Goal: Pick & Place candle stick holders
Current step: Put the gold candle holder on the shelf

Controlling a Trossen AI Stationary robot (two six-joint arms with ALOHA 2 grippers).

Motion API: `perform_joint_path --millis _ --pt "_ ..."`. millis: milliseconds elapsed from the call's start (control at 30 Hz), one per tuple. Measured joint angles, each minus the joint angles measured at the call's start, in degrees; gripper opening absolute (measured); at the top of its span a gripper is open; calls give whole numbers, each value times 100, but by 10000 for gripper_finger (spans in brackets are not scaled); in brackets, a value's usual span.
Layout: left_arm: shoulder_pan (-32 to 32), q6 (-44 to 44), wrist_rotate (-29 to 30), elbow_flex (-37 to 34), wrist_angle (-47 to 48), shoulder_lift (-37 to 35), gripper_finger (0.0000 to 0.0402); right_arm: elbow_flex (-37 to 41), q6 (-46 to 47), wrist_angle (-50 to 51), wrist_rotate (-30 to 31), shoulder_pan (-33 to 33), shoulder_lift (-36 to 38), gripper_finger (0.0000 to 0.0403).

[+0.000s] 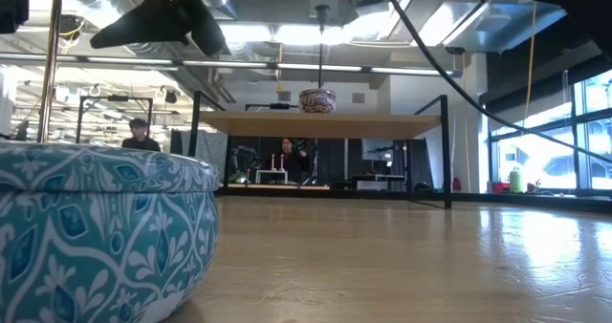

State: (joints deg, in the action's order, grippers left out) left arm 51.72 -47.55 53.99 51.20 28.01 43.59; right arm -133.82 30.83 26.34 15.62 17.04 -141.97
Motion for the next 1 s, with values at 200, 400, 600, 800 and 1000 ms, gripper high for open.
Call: perform_joint_path --millis 200,400,600,800,1000 --pt "0 16 38 2 0 0 3 -2 4 -222 20 -14 -34 323" --pt "-2 15 44 4 0 0 2 -4 113 -371 21 -22 -162 319" --pt "-2 -4 64 4 -2 0 1 0 344 -439 -102 -22 -320 279" --pt "-2 -22 96 4 1 0 2 0 472 -488 -129 -28 -361 203" --pt "-2 -31 103 4 0 0 2 -2 474 -501 -46 -43 -363 123"
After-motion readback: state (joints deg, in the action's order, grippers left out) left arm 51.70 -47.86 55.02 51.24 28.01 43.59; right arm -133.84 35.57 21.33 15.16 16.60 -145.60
